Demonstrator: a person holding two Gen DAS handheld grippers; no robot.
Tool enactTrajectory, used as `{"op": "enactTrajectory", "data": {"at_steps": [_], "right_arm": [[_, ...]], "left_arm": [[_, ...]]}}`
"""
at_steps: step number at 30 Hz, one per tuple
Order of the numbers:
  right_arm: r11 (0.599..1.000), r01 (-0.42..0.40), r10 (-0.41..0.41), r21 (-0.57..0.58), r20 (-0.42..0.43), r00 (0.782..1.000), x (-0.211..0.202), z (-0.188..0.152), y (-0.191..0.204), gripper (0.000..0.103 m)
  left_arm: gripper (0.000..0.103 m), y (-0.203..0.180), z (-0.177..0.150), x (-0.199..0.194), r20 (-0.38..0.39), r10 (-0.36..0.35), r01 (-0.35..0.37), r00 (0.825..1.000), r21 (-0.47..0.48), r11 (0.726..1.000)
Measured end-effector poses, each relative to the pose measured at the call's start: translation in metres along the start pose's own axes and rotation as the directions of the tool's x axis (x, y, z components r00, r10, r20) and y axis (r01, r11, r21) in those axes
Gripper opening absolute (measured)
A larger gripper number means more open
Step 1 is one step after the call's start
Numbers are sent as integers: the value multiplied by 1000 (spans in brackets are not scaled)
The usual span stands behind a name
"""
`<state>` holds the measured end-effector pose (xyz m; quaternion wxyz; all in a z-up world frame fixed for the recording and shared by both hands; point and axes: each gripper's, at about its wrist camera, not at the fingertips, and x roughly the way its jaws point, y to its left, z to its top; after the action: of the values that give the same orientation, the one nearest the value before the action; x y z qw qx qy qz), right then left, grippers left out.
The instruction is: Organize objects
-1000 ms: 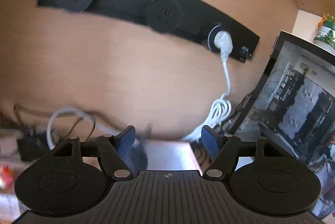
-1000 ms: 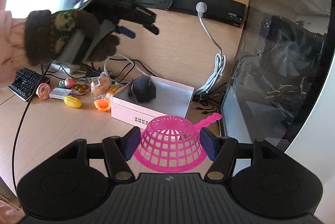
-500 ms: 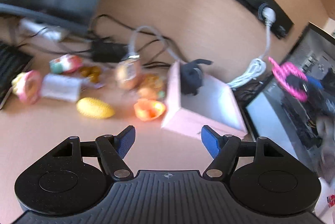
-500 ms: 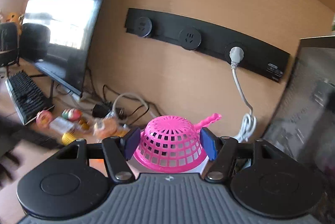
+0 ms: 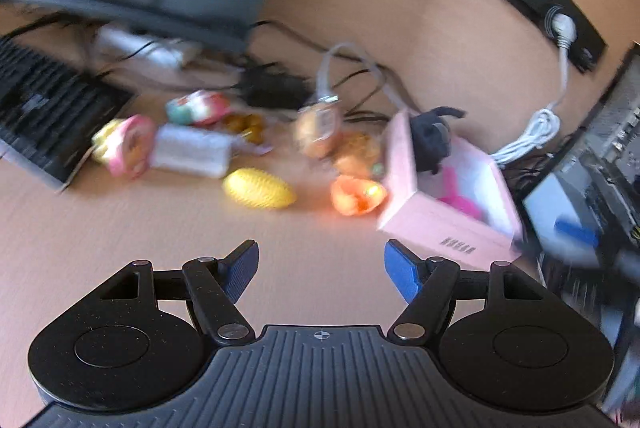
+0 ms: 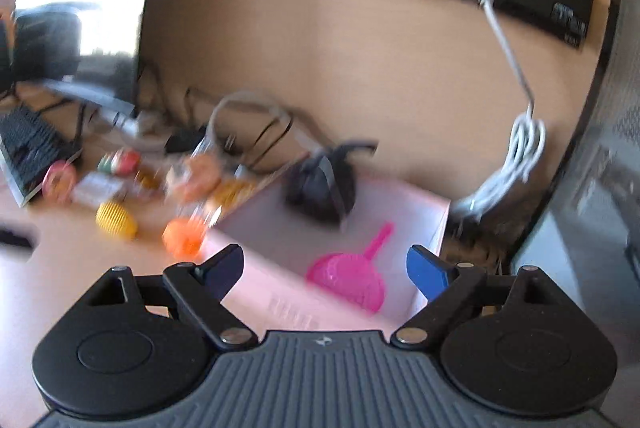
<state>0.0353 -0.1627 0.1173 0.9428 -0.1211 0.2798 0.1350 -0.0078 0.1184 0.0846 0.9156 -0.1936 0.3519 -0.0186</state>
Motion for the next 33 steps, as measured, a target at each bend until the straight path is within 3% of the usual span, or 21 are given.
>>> {"op": "enactTrajectory", "data": {"at_steps": [4,7,9,13,16,20,22,25,27,28,29,33], "right_arm": [[1000,-18,17,-15,-15,1000,-30,-30,14,97],[1000,-23,23,17,-29,999,-53,-46,17,99],[999,-16,18,39,-46,999,-61,-55,15,99],[997,-8,15,79,-95,995,-68,-70,6,99],[994,16,-2,105,-139,990,-67,-84,-2,99],[993,58,-40,99,-176,984,-71,-99,-9,99],[992,61,-39,109,-189,981,-72,-103,-14,99],[991,63,-37,120,-205,978,-71,-106,-19,99],[991,61,-35,122,-208,978,-72,-106,-21,99],[990,61,-33,126,-208,977,-71,-105,-22,99],[990,59,-31,129,-210,977,-70,-105,-23,99],[988,72,-43,136,-207,977,-63,-97,-19,99]], "left_arm": [[75,-48,27,32,46,-75,68,996,134,989],[75,-89,52,65,127,-137,108,982,213,971],[75,-115,71,95,120,-162,127,979,257,958],[75,-161,100,169,91,-51,17,995,339,941],[75,-181,114,213,108,9,-50,994,383,922],[68,-189,115,238,101,19,-58,995,397,916],[58,-188,106,240,51,-11,-10,999,402,915],[57,-184,81,218,-6,-74,69,997,446,892],[55,-174,68,194,-100,-163,190,982,422,886],[53,-164,60,180,-152,-211,254,966,378,890],[52,-156,52,167,-167,-235,280,958,353,893],[52,-121,21,112,-105,-219,243,970,344,907]]}}
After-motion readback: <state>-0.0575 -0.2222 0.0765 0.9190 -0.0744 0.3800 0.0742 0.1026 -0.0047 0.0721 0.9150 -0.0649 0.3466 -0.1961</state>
